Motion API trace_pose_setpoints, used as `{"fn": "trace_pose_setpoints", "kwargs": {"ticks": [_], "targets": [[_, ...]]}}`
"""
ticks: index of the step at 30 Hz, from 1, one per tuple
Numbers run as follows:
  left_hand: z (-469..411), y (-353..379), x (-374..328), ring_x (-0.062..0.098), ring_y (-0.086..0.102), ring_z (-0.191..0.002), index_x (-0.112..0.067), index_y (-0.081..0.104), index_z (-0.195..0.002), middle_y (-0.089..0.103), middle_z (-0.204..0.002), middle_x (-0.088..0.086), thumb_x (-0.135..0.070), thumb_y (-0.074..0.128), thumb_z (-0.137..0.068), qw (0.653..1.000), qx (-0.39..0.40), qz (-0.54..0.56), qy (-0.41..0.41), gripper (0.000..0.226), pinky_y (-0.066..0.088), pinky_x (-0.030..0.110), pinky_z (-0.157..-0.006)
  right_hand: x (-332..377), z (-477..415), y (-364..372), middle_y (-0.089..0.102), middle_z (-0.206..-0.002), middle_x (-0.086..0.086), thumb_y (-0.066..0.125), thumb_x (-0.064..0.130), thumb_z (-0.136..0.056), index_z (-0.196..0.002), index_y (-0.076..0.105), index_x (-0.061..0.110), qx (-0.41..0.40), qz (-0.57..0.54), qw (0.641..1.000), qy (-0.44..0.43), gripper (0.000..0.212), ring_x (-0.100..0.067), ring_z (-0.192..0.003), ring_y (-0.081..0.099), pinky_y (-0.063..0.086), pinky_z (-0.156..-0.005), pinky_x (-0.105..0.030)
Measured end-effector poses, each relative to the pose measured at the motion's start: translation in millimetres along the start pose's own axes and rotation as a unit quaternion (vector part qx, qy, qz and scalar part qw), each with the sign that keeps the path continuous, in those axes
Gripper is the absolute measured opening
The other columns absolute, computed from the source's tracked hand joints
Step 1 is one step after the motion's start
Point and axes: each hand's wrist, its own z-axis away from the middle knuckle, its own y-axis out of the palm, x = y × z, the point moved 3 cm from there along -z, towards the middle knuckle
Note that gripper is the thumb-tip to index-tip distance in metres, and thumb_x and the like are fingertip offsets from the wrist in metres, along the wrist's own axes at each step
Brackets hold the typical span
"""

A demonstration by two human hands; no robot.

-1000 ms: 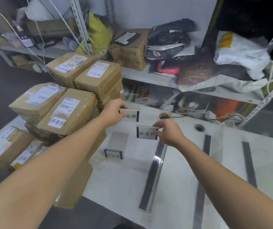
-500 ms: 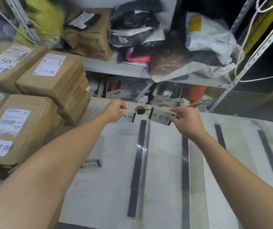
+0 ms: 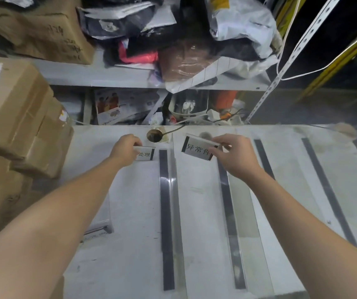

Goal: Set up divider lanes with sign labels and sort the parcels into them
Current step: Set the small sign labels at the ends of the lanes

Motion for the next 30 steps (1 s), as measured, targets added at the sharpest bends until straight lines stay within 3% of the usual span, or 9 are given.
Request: {"fn": "trace_pose_setpoints", "kwargs": {"ticks": [4, 9, 12, 16, 22, 25, 28, 30], "targets": [[4, 4, 0, 0.030, 0.058, -0.099, -0.010, 0.072, -0.100, 0.061, -0.102, 0.010, -0.001, 0.069, -0.083, 1.000, -0.005, 0.005, -0.027, 0.019, 0.050, 0.040, -0.086, -5, 3, 0, 0.075, -0.105, -0.002, 0.076, 0.015, -0.085, -0.112, 0.076, 0.011, 0.014, 0.005, 1.000, 0.005, 0.027, -0.007, -0.085, 0.062, 0.055, -0.084, -0.030], [16, 4, -10, 0.034, 0.054, -0.114, -0.011, 0.064, -0.125, 0.060, -0.121, 0.014, -0.011, 0.069, -0.086, 0.998, -0.016, -0.042, -0.050, 0.040, 0.048, 0.043, -0.096, -14, 14, -9, 0.075, -0.102, -0.002, 0.074, 0.017, -0.086, -0.112, 0.076, 0.015, 0.027, 0.011, 0.999, 0.016, 0.025, -0.015, -0.091, 0.066, 0.056, -0.088, -0.035], [27, -7, -27, 0.034, 0.052, -0.119, -0.009, 0.060, -0.131, 0.057, -0.127, 0.015, -0.020, 0.067, -0.090, 0.994, -0.062, -0.067, -0.066, 0.043, 0.045, 0.045, -0.097, -22, 22, -24, 0.075, -0.100, 0.000, 0.074, 0.016, -0.086, -0.109, 0.076, 0.016, 0.024, 0.011, 1.000, 0.009, 0.023, -0.014, -0.091, 0.065, 0.056, -0.088, -0.034], [43, -29, -65, 0.035, 0.054, -0.119, -0.005, 0.059, -0.131, 0.059, -0.130, 0.017, -0.030, 0.058, -0.096, 0.987, -0.120, -0.091, -0.062, 0.043, 0.044, 0.046, -0.098, -36, 34, -53, 0.074, -0.104, 0.000, 0.073, 0.016, -0.087, -0.110, 0.076, 0.014, 0.008, 0.008, 1.000, 0.000, 0.023, -0.010, -0.090, 0.060, 0.051, -0.085, -0.027], [76, -46, -143, 0.036, 0.058, -0.099, -0.005, 0.064, -0.107, 0.062, -0.107, 0.017, -0.033, 0.054, -0.096, 0.974, -0.183, -0.126, -0.037, 0.032, 0.047, 0.042, -0.075, -72, 59, -104, 0.074, -0.104, 0.000, 0.073, 0.015, -0.086, -0.107, 0.076, 0.013, -0.009, -0.008, 1.000, -0.020, 0.021, -0.011, -0.090, 0.063, 0.050, -0.082, -0.027], [100, -39, -199, 0.036, 0.056, -0.102, -0.003, 0.063, -0.108, 0.061, -0.107, 0.018, -0.032, 0.053, -0.095, 0.968, -0.199, -0.151, -0.021, 0.032, 0.047, 0.044, -0.081, -93, 78, -137, 0.073, -0.105, -0.001, 0.072, 0.014, -0.088, -0.111, 0.075, 0.011, -0.014, -0.006, 0.999, -0.043, 0.023, -0.010, -0.086, 0.057, 0.041, -0.078, -0.022], [129, -18, -258, 0.038, 0.056, -0.101, -0.006, 0.061, -0.105, 0.060, -0.108, 0.016, -0.031, 0.053, -0.093, 0.972, -0.195, -0.129, -0.015, 0.029, 0.049, 0.045, -0.081, -124, 98, -177, 0.073, -0.108, -0.003, 0.072, 0.015, -0.088, -0.115, 0.074, 0.010, -0.013, -0.007, 0.998, -0.058, 0.027, -0.012, -0.087, 0.057, 0.042, -0.080, -0.024], [145, -2, -295, 0.038, 0.057, -0.107, -0.009, 0.060, -0.114, 0.060, -0.116, 0.012, -0.034, 0.055, -0.093, 0.978, -0.164, -0.131, -0.010, 0.034, 0.050, 0.046, -0.083, -148, 109, -201, 0.073, -0.108, -0.003, 0.072, 0.015, -0.088, -0.115, 0.074, 0.010, -0.010, -0.007, 0.998, -0.065, 0.027, -0.012, -0.087, 0.057, 0.042, -0.079, -0.024]]}}
